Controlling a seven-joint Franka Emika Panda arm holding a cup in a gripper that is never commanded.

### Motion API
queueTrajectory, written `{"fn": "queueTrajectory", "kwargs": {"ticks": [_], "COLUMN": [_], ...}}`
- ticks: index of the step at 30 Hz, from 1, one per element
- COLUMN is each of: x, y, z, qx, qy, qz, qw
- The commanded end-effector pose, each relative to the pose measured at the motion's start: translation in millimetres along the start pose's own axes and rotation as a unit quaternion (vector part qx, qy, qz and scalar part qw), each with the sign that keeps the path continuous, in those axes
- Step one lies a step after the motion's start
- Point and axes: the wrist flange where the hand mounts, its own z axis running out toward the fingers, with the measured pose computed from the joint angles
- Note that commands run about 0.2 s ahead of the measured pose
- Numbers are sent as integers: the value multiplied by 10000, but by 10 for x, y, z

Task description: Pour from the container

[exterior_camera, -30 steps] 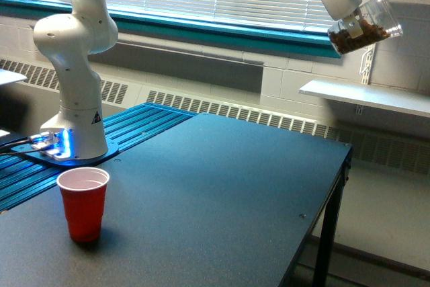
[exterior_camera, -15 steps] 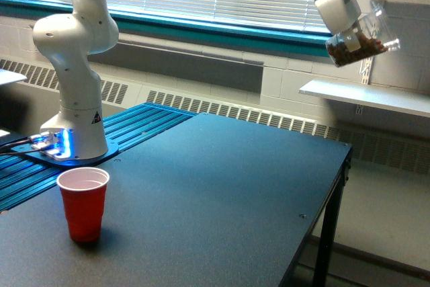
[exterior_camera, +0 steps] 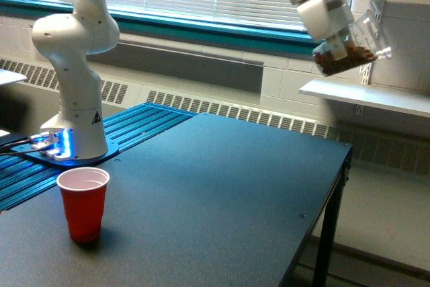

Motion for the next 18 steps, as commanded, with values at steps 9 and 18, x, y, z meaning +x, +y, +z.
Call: {"fn": "queueTrajectory", "kwargs": {"ticks": [9,18], "x": [189,132], "y": [783,1254], "z": [-279,-472], "qx": [-242,-355], "qy": [275,339], "qz": [105,217], "qw": [9993,9986]}}
